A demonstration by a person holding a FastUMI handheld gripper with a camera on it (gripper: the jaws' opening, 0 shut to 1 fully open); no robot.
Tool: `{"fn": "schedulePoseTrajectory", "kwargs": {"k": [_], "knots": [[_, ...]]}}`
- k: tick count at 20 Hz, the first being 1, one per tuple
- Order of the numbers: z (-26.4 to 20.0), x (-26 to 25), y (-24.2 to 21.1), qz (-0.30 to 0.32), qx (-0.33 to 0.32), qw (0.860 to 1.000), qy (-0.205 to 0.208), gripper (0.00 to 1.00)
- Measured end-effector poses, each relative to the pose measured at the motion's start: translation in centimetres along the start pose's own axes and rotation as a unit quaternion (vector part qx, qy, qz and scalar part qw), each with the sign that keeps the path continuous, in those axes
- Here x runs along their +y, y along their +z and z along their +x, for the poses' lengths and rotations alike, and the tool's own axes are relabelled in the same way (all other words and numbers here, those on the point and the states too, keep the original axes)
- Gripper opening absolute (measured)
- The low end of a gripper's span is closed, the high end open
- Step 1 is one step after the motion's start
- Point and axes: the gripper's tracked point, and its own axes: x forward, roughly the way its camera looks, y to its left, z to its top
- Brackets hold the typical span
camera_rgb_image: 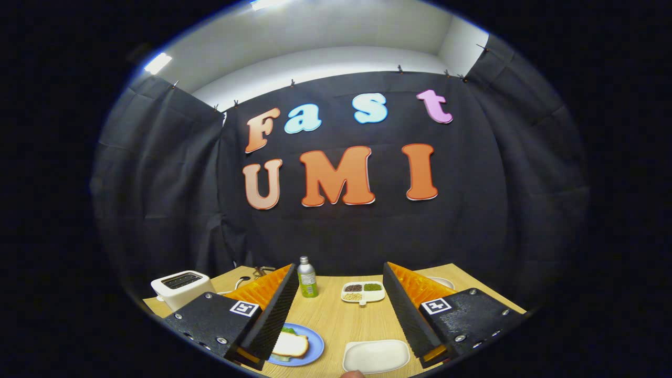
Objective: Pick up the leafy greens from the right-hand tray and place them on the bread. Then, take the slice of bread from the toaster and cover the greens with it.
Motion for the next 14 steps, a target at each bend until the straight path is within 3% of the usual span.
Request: {"fn": "schedulePoseTrajectory", "kwargs": {"k": [6,14], "knots": [[-2.6,-1.9,0.8,-0.016,-0.023,0.999,-0.032,0.96],[-4.6,-1.6,1.8,-0.027,-0.035,0.999,-0.030,0.97]]}}
